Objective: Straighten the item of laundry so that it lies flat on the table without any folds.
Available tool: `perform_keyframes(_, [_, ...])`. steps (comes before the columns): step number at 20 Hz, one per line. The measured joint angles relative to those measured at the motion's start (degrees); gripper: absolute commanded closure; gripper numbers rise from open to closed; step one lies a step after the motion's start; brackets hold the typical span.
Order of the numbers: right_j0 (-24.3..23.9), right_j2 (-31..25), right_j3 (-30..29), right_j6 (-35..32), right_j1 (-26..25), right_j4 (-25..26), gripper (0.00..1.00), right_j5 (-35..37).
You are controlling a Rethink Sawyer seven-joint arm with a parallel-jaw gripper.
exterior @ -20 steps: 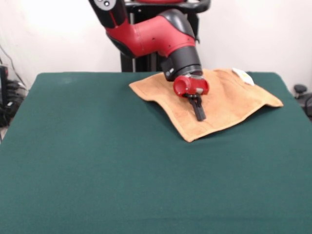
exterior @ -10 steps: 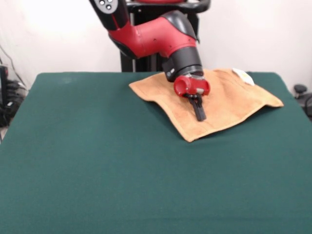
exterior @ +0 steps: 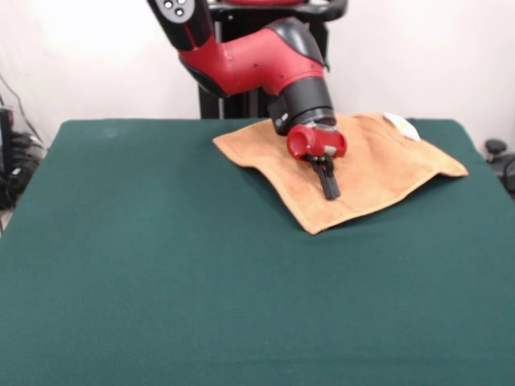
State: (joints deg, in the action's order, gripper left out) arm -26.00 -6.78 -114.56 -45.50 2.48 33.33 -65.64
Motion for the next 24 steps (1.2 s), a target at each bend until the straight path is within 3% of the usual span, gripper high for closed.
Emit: perform_keyframes(24, [-0.1,-1.5,-0.8,0.0,6.8,1.2,1.00,14.0])
